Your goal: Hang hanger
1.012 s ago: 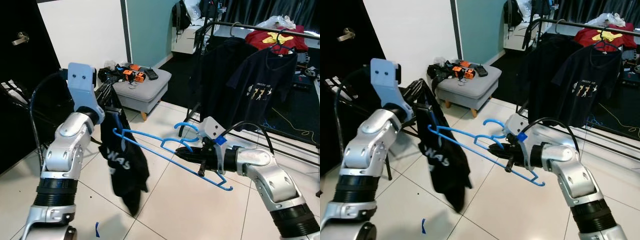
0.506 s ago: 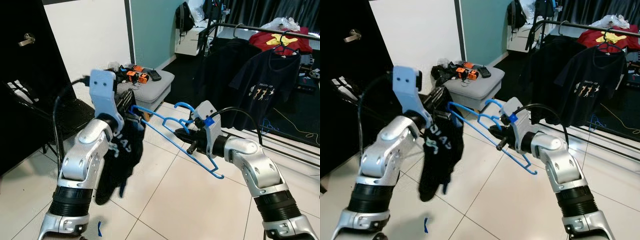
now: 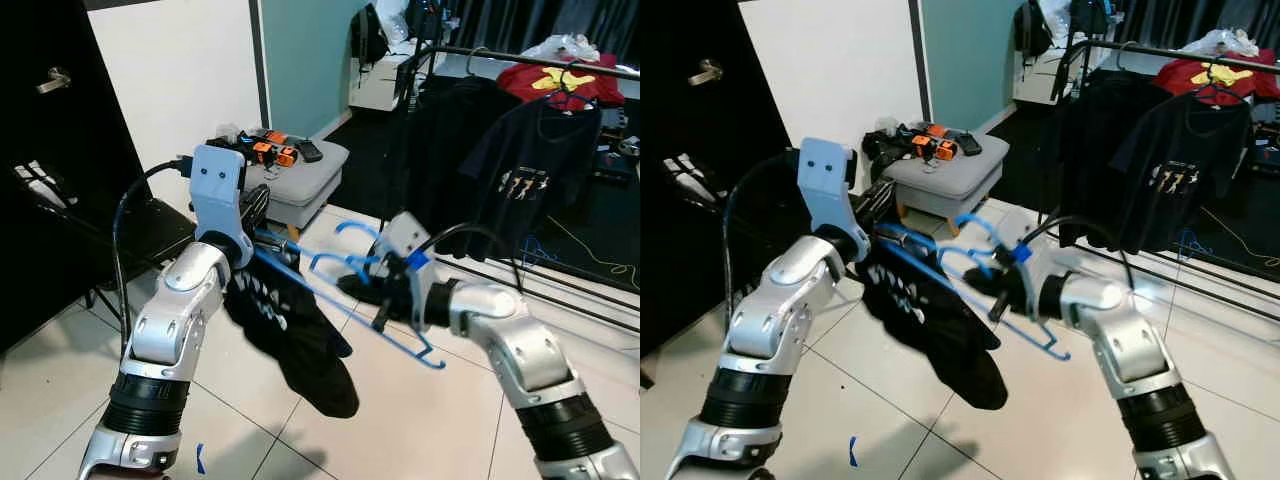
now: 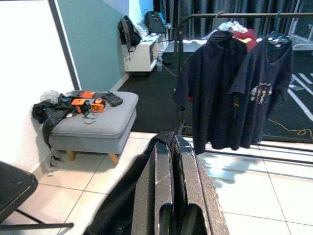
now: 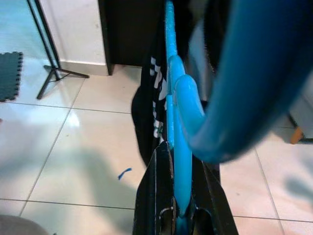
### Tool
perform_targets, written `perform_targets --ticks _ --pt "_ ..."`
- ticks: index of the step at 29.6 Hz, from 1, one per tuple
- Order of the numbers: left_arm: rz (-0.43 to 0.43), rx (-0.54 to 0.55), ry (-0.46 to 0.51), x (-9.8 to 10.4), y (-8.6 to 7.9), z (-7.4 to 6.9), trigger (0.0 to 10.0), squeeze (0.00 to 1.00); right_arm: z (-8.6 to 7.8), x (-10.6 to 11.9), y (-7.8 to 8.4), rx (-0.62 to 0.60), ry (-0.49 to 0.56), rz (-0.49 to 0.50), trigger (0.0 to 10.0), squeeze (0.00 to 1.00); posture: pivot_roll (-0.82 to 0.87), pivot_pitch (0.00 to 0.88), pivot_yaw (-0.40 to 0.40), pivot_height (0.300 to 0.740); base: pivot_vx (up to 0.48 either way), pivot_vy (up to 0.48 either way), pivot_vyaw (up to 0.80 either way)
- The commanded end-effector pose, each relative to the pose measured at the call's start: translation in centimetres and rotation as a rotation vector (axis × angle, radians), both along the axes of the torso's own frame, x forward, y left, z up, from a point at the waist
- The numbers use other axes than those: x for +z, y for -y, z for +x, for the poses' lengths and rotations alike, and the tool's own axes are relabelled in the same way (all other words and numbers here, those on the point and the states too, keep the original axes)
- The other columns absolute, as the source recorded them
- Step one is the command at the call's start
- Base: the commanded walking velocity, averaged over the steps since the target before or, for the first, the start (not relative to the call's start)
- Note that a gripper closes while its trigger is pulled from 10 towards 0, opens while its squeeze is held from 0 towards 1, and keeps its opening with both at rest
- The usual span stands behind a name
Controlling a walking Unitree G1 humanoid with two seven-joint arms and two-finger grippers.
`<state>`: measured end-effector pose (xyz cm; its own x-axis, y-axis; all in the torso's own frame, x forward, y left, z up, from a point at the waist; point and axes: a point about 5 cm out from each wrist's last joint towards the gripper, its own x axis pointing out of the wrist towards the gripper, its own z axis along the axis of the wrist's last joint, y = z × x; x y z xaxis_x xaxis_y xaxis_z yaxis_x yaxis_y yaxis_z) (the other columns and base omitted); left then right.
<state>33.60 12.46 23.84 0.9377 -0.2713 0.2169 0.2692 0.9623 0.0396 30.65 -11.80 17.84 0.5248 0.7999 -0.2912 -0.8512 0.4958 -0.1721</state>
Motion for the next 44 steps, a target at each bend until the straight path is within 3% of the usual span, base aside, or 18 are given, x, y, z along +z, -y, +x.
perform_targets --ticks 1,2,6,13,17,22,33,40,44 --pt "0.012 -0.004 -0.003 -0.1 -0.2 0.0 10.0 0.0 -0.1 -0.8 -2.2 -0.035 0.003 0.007 10.0 0.0 -0.15 0.0 0.097 0.736 0.0 0.0 0.0" --pt "0.016 -0.012 -0.01 -0.2 -0.1 -0.1 10.0 0.0 -0.1 -1.1 -3.2 -0.072 0.003 0.029 10.0 0.0 -0.16 0.0 0.11 0.736 0.0 0.0 0.0" --pt "0.028 -0.023 -0.02 -0.4 0.0 -0.1 10.0 0.0 0.0 -1.2 -4.3 -0.129 0.007 0.08 10.0 0.0 -0.15 0.0 0.117 0.736 0.0 0.0 0.0" --pt "0.037 -0.008 -0.021 -0.4 -0.3 0.0 10.0 0.0 0.2 -0.7 -4.3 -0.146 0.017 0.126 10.0 0.0 -0.15 0.0 0.112 0.736 0.0 0.0 0.0" --pt "0.027 0.087 0.002 0.2 -1.9 0.2 10.0 0.0 -0.1 1.1 -3.4 -0.061 0.04 0.188 10.0 0.0 -0.12 0.0 0.075 0.736 0.0 0.0 0.0" --pt "0.023 0.132 0.005 0.2 -2.8 0.2 10.0 0.0 -0.1 1.8 -3.1 -0.033 0.046 0.202 10.0 0.0 -0.12 0.0 0.071 0.736 0.0 0.0 0.0" --pt "0.014 0.254 0.02 0.9 -5.5 0.4 10.0 0.0 -2.3 -1.2 -2.8 0.074 -0.057 0.012 10.0 0.0 -0.12 0.0 0.069 0.736 0.0 0.0 0.0" --pt "0.022 0.273 0.009 0.6 -6.3 0.2 10.0 0.0 -2.3 -0.8 -1.7 0.052 -0.061 0.013 10.0 0.0 -0.13 0.0 0.074 0.736 0.0 0.0 0.0" --pt "0.023 0.271 0.005 0.4 -6.4 0.1 10.0 0.0 -2.5 0.0 -1.6 0.072 -0.058 0.08 10.0 0.0 -0.12 0.0 0.071 0.736 0.0 0.0 0.0"
